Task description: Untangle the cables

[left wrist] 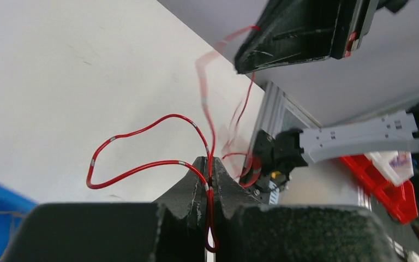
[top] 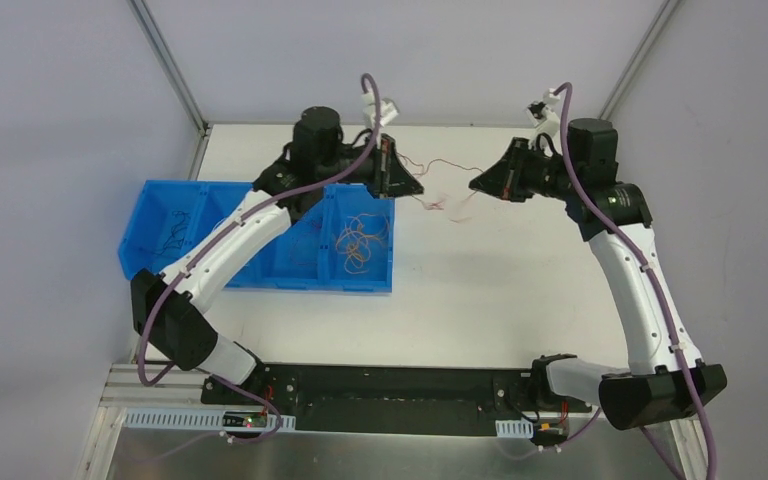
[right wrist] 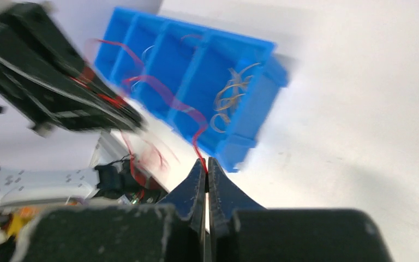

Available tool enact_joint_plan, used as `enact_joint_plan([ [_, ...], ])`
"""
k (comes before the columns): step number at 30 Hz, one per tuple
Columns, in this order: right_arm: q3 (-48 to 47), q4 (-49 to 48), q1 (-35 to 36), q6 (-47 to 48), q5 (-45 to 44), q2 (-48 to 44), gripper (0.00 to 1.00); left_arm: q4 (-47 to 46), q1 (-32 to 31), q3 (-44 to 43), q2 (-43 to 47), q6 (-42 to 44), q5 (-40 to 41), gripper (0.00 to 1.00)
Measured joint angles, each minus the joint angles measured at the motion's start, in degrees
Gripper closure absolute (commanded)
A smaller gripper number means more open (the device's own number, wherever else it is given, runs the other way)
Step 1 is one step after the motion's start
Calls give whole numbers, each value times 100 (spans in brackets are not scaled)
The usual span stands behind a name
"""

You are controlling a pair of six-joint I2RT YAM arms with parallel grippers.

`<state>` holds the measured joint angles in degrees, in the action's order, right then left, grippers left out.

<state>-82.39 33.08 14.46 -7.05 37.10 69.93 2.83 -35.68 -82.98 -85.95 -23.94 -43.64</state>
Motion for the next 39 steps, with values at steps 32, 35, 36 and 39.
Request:
enact_joint_plan([
  [32, 354, 890, -542, 1226, 282, 577, 18, 3508, 4892, -1132, 1961, 2083, -212, 100],
  [35, 354, 944, -542, 1259, 258, 509, 6, 3840, 4892, -1075, 2000, 2330, -190, 100],
  [36, 354, 953, -542, 1266, 247, 481, 1, 3912, 4892, -1019, 2037, 2365, -197, 100],
  [39, 354, 975, -542, 1327, 144, 369, 1, 4076, 4892, -796, 2159, 2347, -289, 100],
])
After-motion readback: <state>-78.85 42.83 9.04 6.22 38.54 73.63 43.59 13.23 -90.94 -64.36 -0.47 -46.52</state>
